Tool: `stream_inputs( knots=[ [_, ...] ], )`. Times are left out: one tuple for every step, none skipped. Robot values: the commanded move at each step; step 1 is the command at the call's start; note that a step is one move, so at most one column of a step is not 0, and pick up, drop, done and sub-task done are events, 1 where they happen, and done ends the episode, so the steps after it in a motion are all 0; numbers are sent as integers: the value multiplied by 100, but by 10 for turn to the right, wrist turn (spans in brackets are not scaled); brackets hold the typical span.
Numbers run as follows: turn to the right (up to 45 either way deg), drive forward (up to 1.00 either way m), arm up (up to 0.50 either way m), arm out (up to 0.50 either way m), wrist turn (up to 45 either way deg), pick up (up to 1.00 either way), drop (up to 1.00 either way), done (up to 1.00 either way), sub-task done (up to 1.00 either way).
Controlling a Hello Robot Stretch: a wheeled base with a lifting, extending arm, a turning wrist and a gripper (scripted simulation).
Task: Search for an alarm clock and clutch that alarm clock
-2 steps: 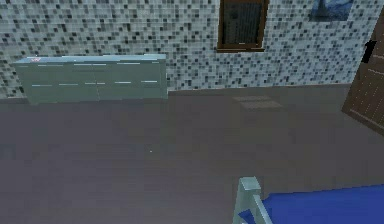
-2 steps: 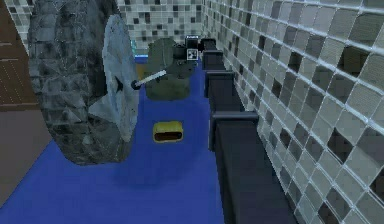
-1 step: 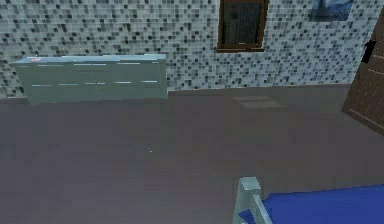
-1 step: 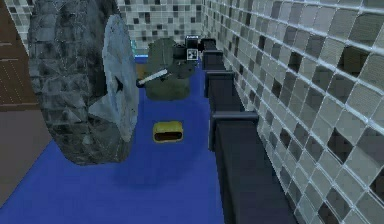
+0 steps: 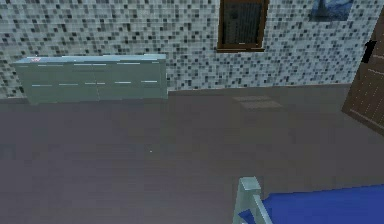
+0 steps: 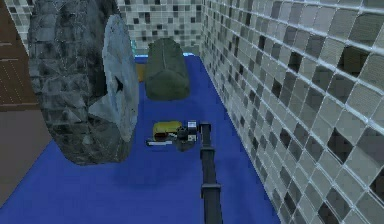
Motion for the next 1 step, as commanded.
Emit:
stream_inputs(
  knots=[
    [0, 0, 0, 0, 0, 100, 0, 0, 0]
  ],
)
